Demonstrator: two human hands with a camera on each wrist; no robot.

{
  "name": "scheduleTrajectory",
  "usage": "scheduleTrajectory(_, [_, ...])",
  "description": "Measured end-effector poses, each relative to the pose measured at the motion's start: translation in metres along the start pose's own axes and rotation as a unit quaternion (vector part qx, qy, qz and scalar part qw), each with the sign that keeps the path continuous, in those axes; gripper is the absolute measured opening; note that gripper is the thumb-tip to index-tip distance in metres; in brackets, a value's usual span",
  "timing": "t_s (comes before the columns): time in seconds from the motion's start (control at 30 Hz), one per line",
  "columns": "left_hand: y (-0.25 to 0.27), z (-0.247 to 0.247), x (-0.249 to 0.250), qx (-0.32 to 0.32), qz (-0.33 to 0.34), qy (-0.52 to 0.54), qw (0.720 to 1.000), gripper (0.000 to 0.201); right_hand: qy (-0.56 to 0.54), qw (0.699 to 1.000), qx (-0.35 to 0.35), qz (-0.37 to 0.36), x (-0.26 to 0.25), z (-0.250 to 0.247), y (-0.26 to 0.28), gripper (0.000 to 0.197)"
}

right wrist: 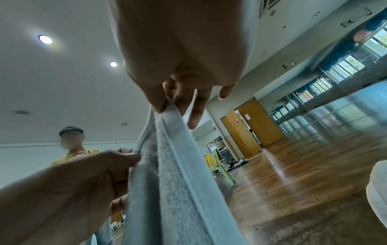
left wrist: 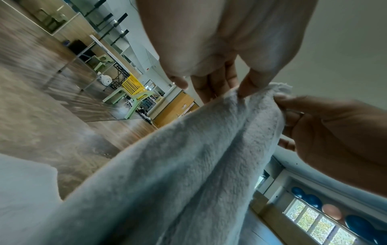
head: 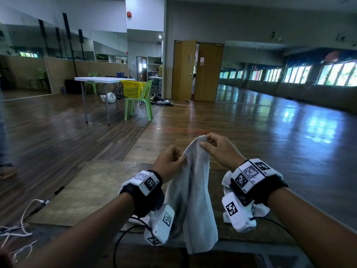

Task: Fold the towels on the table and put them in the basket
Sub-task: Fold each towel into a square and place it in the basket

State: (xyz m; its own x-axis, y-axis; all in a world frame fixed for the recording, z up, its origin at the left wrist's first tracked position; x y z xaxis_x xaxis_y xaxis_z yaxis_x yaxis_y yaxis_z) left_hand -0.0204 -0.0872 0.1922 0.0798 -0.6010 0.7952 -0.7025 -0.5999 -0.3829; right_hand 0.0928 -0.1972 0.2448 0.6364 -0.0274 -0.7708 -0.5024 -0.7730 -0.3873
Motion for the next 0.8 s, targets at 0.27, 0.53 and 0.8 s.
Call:
scheduleTrajectory(0.27, [-0.004,-0.016,-0.001,0.06,0.044,-0.033,0.997,0.033,-0.022,0.998,-0.05,0.02,0.013,0.015,0.009,0.008])
scheduleTrajectory(0.53, [-0.003,-0.028,0.0,0.066,0.046,-0.066,0.995,0.02,-0.042,0.992,-0.103,0.06,0.036,0.03,0.026,0.007])
scheduleTrajectory(0.8, [-0.001,-0.02,0.014,0.017,0.053,-0.032,0.998,0.024,-0.019,0.998,-0.053,0.013,0.016,0.021,0.015,0.013])
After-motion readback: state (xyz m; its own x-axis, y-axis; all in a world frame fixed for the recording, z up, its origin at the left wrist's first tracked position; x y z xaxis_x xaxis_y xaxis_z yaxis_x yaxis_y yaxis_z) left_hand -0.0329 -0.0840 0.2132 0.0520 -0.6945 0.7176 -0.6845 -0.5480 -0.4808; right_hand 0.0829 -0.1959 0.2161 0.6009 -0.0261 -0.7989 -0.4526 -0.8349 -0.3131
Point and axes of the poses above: each hand's wrist, its own y-axis away from the middle knuckle, its own z-axis out of the palm, x = y × z, the point moved 9 cm from there along -y, towards the middle knuckle, and after that the axes turned 8 degrees about -y, right-handed, at the moved point
